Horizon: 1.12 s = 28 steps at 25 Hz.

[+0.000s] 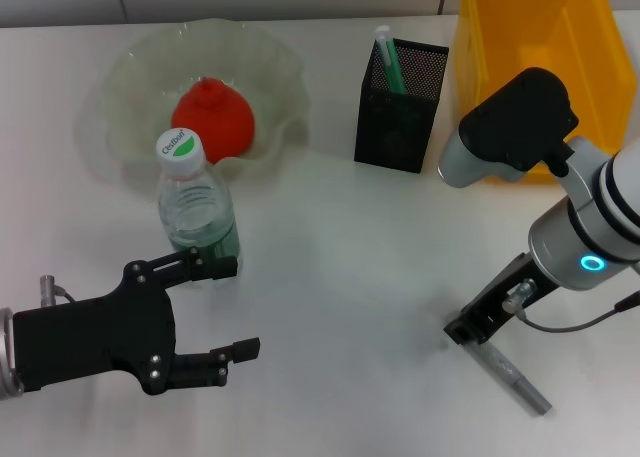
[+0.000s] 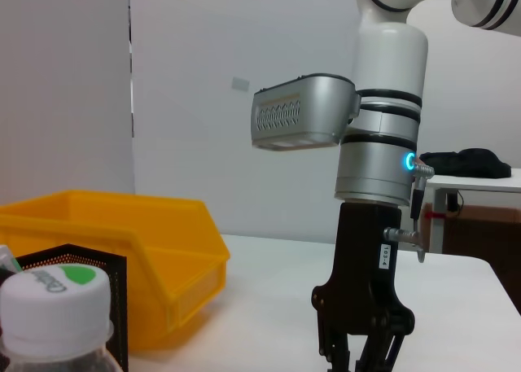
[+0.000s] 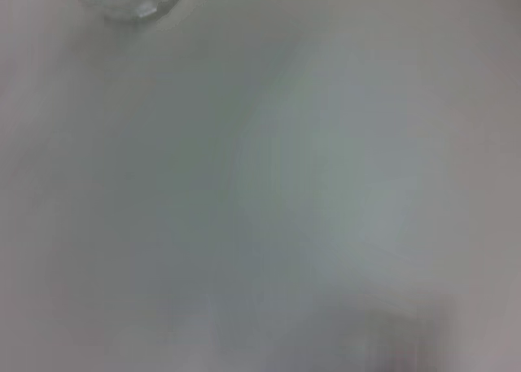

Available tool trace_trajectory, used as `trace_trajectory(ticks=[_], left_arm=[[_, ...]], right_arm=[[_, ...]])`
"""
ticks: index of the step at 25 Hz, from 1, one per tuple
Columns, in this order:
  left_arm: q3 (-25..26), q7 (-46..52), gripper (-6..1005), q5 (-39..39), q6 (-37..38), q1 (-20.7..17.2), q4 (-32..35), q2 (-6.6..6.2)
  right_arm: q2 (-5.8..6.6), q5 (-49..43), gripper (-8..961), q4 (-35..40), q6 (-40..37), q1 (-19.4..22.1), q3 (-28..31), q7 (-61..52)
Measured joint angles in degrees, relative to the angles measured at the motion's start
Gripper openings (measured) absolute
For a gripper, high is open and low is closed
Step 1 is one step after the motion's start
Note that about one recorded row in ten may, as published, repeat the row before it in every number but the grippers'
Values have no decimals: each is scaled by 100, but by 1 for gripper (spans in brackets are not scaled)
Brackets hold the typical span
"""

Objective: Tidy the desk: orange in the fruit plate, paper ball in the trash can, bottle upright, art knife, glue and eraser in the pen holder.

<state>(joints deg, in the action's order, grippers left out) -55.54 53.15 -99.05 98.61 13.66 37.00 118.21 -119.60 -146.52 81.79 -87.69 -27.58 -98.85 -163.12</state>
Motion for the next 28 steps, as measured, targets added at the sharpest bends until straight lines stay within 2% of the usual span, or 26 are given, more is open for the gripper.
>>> trace_trajectory(ticks=[4, 9, 23, 28], left_arm=[[-4, -2, 843, 0, 3, -4, 2, 0], [-9, 2, 843, 0, 8, -16, 19, 0], [-16, 4, 843, 0, 8, 5, 14, 0], [-22, -16, 843, 1, 9, 5, 4, 0]], right_arm=[[0, 0, 315, -106, 2, -17, -3, 0], [-2, -2, 253, -162, -1, -22, -3, 0], [-2, -91, 189, -239, -4, -38, 8, 0], [-5, -31, 157, 345, 5, 194, 255, 108]])
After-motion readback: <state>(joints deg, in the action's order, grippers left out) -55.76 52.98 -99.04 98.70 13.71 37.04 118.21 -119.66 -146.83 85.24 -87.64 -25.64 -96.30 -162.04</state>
